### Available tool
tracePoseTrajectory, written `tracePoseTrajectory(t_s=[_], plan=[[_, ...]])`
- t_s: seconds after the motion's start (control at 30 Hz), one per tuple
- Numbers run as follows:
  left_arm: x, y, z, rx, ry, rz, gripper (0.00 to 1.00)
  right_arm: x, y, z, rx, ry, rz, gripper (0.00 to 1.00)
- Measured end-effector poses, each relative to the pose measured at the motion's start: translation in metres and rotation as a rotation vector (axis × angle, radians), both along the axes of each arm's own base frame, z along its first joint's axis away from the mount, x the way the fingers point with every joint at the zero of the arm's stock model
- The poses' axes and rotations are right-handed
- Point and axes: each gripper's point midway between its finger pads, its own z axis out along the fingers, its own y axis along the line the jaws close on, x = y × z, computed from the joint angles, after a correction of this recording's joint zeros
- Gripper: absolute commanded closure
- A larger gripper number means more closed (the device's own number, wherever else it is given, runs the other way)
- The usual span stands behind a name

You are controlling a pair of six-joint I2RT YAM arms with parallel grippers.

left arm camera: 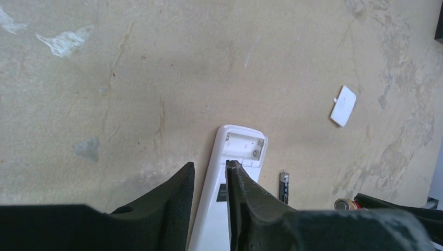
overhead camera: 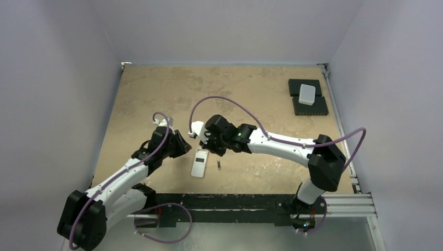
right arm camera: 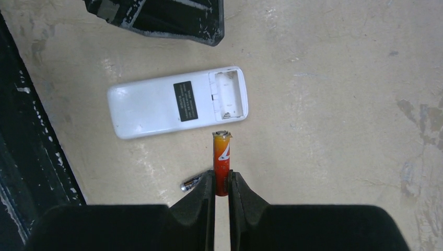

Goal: Load the batteries into the remote control

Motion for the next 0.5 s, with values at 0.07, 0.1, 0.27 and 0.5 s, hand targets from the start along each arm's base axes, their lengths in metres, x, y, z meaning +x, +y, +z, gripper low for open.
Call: tracePoseTrajectory(t_s=[0.07, 0.1, 0.27, 0.5], plan=[[0.004, 0.004, -0.002, 0.002, -0.005, 0.022, 0.86, 0.002, 0.003, -0.005, -0.015, 0.008, 0.001, 1.00], [0.006, 0.006, -0.003, 0.004, -0.008, 0.032, 0.92, 0.003, 0.004, -0.008, -0.024, 0.012, 0.002, 1.00], [0.007, 0.013, -0.014, 0.016, -0.002, 0.057, 1.00, 0.008, 0.014, -0.018, -0.048, 0.026, 0.004, 1.00], [0.004, 0.010, -0.035, 0.016, 0.032, 0.041, 1.00, 0.014, 0.026, -0.038, -0.085, 0.052, 0.010, 1.00]])
